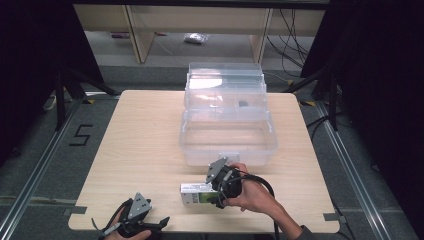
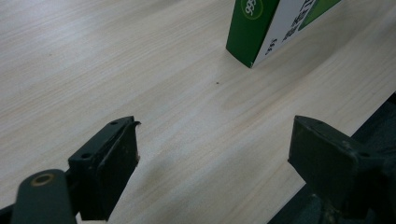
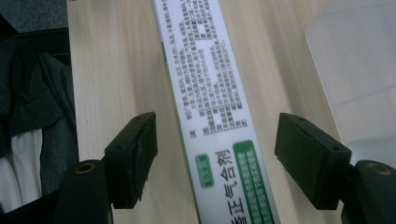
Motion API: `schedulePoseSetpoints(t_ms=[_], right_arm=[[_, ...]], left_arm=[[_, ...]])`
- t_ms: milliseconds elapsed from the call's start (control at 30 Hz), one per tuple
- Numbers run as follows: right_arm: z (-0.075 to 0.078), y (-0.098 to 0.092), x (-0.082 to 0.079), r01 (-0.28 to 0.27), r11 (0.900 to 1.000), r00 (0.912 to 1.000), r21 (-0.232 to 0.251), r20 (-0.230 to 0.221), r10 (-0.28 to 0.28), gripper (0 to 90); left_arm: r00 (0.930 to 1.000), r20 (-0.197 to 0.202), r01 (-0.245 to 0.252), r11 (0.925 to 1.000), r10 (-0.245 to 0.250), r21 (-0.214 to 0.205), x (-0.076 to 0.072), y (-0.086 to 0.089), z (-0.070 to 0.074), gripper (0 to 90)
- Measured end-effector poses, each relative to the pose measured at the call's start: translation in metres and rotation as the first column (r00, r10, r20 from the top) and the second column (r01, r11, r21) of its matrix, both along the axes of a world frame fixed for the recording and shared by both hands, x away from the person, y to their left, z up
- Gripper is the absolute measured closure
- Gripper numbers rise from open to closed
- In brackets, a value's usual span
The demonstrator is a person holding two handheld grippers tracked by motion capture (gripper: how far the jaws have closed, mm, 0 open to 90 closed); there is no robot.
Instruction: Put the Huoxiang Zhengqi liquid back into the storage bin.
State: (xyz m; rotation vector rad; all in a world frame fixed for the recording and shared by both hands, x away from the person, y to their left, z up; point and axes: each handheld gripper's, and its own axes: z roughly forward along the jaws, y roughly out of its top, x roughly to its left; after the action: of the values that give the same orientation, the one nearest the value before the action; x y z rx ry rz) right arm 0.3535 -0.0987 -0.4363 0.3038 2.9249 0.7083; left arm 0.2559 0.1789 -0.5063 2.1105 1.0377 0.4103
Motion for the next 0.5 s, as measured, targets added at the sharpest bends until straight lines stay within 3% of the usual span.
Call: schedulePoseSetpoints(t_ms=[500], right_arm=[[-0.009,0.015,0.004,-0.044,0.9978,0.9988,-0.05,-0.023,0.043,40.8]], left_arm=[[0.9999,-0.006,0.009,0.9999,-0.009,0.007,0.0,0.002,0.002,15.1]])
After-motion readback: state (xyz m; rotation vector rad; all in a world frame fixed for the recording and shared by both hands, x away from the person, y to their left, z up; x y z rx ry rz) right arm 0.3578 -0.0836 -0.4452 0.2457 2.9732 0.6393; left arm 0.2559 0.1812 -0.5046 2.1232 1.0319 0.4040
